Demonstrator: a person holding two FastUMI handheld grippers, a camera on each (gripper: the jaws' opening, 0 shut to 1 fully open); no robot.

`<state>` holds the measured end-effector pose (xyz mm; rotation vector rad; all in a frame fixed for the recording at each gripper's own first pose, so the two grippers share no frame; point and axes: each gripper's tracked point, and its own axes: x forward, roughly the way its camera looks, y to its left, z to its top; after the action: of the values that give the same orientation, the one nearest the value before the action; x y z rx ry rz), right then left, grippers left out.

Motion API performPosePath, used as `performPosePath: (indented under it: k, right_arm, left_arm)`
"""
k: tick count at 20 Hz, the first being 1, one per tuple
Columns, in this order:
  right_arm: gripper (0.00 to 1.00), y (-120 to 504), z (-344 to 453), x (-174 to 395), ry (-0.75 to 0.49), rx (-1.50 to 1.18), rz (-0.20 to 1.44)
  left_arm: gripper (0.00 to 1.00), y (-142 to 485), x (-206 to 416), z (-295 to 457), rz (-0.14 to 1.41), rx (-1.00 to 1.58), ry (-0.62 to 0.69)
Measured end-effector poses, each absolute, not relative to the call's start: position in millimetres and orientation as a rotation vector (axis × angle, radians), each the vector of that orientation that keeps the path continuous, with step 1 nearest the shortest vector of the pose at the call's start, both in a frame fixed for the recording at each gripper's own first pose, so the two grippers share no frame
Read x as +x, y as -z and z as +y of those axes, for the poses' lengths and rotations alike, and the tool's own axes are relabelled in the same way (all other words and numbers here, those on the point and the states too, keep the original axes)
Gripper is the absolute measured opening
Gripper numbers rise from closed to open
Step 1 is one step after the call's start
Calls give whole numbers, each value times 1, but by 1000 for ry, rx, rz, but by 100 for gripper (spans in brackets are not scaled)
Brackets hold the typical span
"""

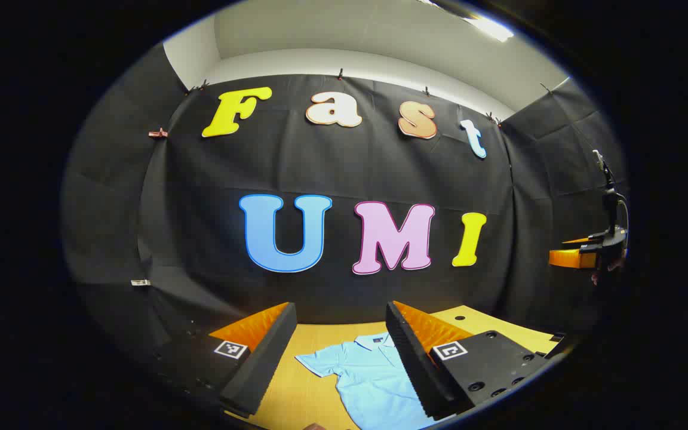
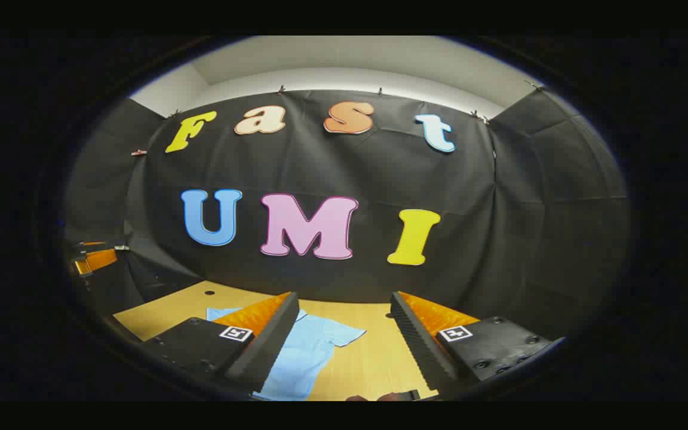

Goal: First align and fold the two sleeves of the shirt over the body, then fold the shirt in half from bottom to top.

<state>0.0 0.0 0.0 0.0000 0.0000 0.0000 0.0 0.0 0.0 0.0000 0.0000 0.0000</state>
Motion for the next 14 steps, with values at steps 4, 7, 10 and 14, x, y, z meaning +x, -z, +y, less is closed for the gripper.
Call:
performPosePath:
  k: [4,7,10,14]
  right_arm:
    - [97,-3,14,1,-12,9,-3]
    - [97,-7,22,1,-18,-12,-11]
    - [97,-11,27,0,-19,-29,-17]
    - [97,-16,30,3,-17,-39,-17]
  left_arm:
    - [97,-7,-1,9,-12,0,-29]
    - [97,-9,-3,12,-11,-16,-31]
    - [97,-11,-3,18,-20,-39,-44]
    - [97,-13,-1,27,-33,-60,-64]
